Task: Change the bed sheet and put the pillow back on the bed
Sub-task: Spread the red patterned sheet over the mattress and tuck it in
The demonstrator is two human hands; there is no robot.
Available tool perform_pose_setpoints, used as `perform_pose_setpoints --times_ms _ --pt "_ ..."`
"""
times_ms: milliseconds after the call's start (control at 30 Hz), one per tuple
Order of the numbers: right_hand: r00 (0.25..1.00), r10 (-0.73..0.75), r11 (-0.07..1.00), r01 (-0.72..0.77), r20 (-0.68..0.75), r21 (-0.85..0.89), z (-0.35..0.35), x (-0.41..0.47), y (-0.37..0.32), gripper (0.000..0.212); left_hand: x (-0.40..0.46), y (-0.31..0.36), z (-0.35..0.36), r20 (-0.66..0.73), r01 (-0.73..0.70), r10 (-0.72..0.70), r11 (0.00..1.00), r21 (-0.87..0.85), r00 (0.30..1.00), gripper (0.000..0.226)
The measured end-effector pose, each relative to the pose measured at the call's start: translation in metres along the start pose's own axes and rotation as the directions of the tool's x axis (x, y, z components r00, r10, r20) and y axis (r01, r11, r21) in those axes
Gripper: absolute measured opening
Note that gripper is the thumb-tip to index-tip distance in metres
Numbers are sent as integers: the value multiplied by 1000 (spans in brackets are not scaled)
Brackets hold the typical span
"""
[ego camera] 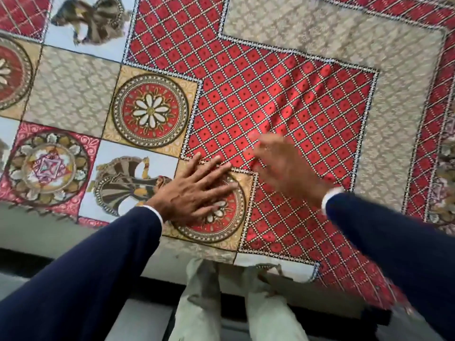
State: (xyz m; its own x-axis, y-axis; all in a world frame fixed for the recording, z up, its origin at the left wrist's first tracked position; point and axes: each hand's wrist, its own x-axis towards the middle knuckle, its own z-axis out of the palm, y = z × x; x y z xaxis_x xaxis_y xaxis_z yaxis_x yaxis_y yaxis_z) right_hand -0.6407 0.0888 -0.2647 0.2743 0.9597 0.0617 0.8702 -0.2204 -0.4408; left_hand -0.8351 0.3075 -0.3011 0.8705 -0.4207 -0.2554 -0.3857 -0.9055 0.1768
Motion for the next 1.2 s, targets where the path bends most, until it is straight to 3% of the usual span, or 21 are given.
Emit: perform_pose_setpoints --times_ms 67,167,233,267,333,400,467,533,600,633,700,767,833,900,967,1033,1067,1133,1200 --pt "966 255 947 -258 -40 -192 -13 36 71 52 -22 9 5 13 -20 20 1000 -7 1000 67" --pt "773 631 753 -631 -70 -185 -11 68 131 68 -49 21 18 -13 79 -79 997 -15 997 66" --pt "744 660 708 -663 -105 -244 6 89 112 74 -68 27 25 -40 201 -202 979 -29 979 65" --pt "799 594 746 -592 -95 -306 20 96 85 76 -80 26 28 -49 274 -276 961 -41 960 64" --pt "946 319 891 -276 65 -360 49 93 9 79 -103 16 33 -46 433 -437 898 -74 898 62" --pt "958 -38 967 107 286 -232 82 67 -81 75 -132 -2 37 -22 600 -608 788 -137 793 62" --pt "828 -329 906 412 454 -97 117 26 -161 74 -159 -24 39 26 745 -758 634 -208 652 63" --pt "596 -540 753 658 594 23 150 -6 -205 72 -176 -48 39 58 838 -851 498 -224 522 67" --pt "374 -676 641 724 635 256 170 -3 -223 61 -193 -77 36 80 896 -912 373 -240 402 71" --pt "352 -722 628 694 596 353 174 8 -224 54 -200 -91 36 97 916 -935 308 -258 342 74" --pt "507 -708 700 599 492 389 164 52 -221 40 -221 -118 37 122 940 -974 147 -309 192 80" --pt "698 -616 787 535 364 307 138 121 -213 32 -246 -139 39 166 941 -984 6 -340 67 84" --pt "862 -458 888 432 216 159 114 194 -191 36 -266 -150 44 181 941 -983 -36 -336 27 82" --pt "965 -184 980 195 186 -39 108 266 -156 52 -292 -160 50 174 933 -985 -50 -356 13 82" --pt "969 174 968 -135 177 -213 110 323 -119 64 -319 -169 56 167 926 -985 -32 -377 34 86" --pt "864 486 864 -453 131 -218 119 359 -110 75 -335 -175 65 141 931 -986 34 -365 91 86" --pt "815 571 812 -544 98 -211 128 371 -120 76 -338 -178 67 129 929 -984 66 -363 120 85" --pt "843 535 816 -501 48 -287 157 381 -170 74 -344 -182 71 114 927 -981 107 -360 158 87" --pt "939 313 913 -256 142 -318 184 377 -232 71 -348 -185 72 82 932 -980 142 -333 179 85"
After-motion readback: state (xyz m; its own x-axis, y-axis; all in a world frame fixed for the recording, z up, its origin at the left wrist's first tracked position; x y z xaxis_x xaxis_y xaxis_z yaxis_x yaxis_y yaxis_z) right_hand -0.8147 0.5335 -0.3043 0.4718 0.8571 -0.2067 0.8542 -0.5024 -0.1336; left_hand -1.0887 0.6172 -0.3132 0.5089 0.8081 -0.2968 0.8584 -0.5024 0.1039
